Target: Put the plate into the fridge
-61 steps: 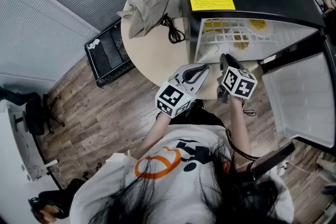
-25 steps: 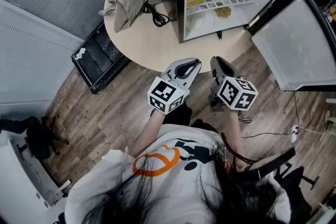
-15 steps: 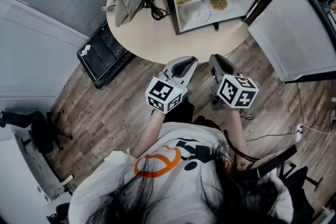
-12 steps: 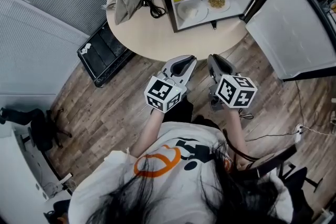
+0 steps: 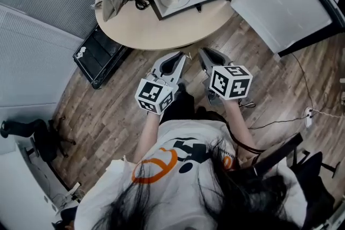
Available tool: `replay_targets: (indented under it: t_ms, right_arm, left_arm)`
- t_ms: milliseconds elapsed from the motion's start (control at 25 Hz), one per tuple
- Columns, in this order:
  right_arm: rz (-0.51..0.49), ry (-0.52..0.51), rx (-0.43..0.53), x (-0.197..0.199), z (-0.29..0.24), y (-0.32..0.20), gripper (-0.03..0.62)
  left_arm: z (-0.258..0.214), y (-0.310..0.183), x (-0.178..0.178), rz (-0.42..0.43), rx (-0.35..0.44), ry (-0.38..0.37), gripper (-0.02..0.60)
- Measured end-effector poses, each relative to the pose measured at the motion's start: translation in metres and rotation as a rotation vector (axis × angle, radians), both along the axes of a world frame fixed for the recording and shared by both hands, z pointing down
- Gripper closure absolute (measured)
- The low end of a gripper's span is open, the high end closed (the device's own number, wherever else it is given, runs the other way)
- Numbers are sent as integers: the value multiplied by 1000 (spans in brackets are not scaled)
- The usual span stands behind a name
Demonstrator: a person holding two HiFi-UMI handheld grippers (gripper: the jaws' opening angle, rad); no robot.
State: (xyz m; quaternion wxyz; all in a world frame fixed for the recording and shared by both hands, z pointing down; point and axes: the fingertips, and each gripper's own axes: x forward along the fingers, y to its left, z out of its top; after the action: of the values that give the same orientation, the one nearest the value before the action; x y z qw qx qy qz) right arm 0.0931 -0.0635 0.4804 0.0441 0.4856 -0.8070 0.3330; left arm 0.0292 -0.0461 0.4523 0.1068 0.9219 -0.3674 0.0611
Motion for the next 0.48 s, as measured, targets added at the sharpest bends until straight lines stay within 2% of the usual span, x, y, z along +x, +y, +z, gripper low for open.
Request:
replay_targets:
  t_ms: [480]
  right_arm:
    - [-60, 72, 4, 17, 10, 62, 542]
  left_arm:
    - [4, 62, 21, -25, 13, 9, 563]
